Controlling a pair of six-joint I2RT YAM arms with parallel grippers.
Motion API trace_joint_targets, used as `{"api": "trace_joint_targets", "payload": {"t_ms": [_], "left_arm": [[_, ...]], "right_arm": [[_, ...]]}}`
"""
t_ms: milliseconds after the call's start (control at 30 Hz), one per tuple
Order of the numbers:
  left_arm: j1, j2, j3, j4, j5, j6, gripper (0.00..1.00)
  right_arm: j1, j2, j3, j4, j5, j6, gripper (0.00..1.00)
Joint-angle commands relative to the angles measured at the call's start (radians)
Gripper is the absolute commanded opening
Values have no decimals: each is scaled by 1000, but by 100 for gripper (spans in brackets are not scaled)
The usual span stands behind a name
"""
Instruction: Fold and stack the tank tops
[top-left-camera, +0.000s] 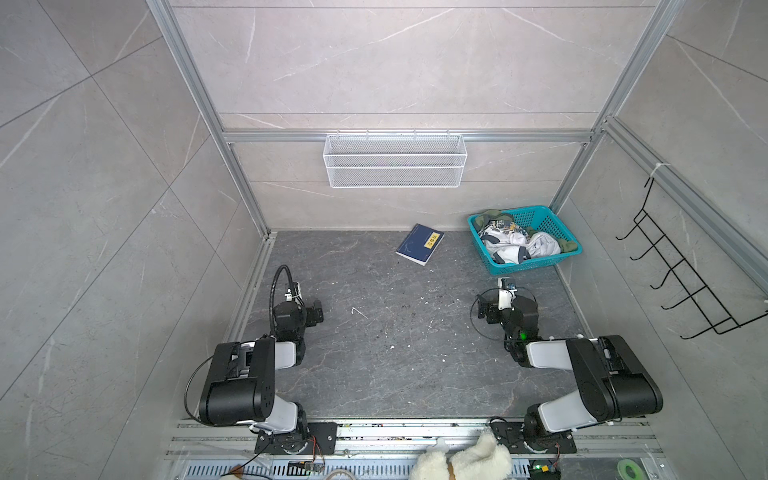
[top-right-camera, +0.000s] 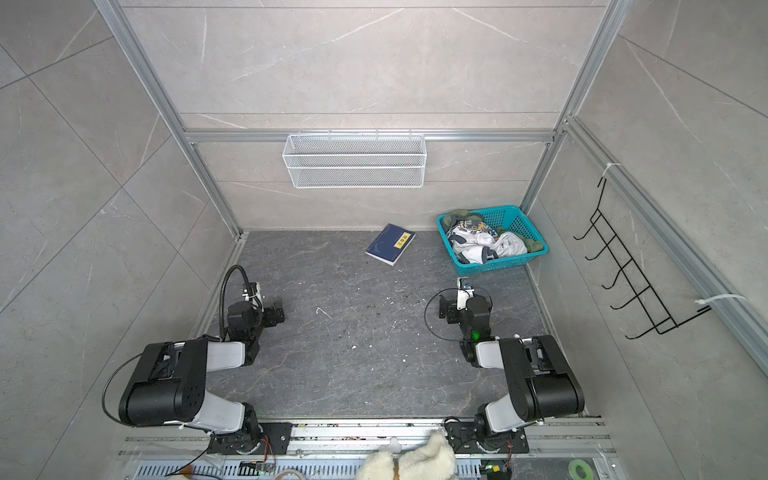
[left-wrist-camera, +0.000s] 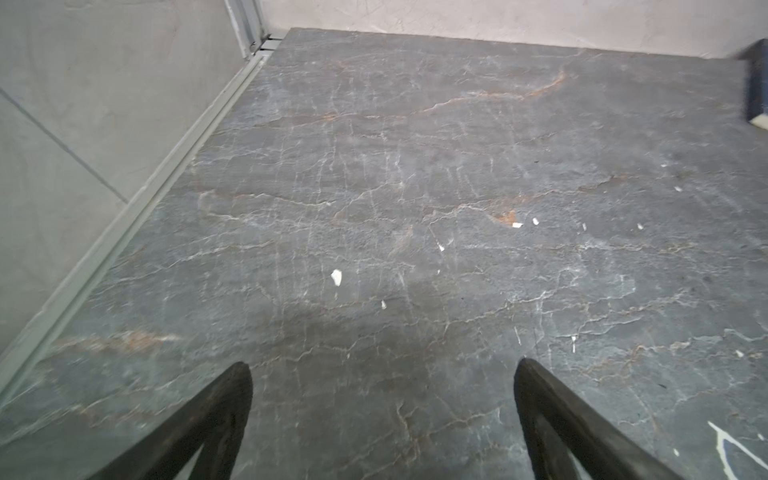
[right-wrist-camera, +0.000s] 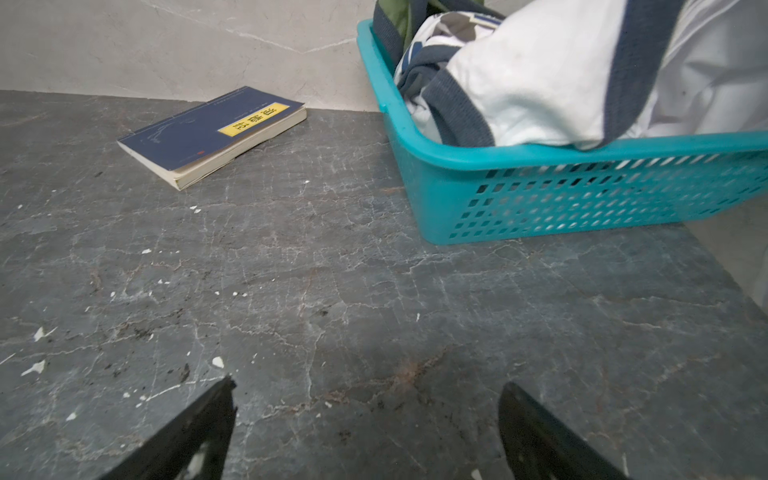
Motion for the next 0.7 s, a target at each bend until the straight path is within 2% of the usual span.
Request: {"api": "trace_joint_targets", "payload": {"t_ms": [0,100,167,333,400,467,500,600,667], "left_arm": [[-49,-127,40,-86,-81,22,100],[-122,-264,25,-155,-152,43,100],[-149,-368,52,-271,-160,-13,100],[-155,-570,190,-642,-185,-396,100],[-155,-610,233,-770,-193,-529,100],[-155,-632,255,-851,-173,-594,100],[-155,-640,261,-895,-179,-629,100],[-154,-650,264,-1022,-232,-698,100],[-153,-657,257,-1087,-277,-772,100]], "right_arm": [[11,-65,14,-47,-51,-36,99],[39,-189,-30,-69,-29,-54,99],[45,-302,-21,-166,-15,-38,99],[50,-561,88,-484,-132,70,99],[50,-609,146,-596,-124,130,99],[48,-629,217,-737,3,236,99],[49,-624,261,-832,114,305,99],[45,-566,344,-999,394,423,99],[33,-524,398,-1136,529,565,99]]}}
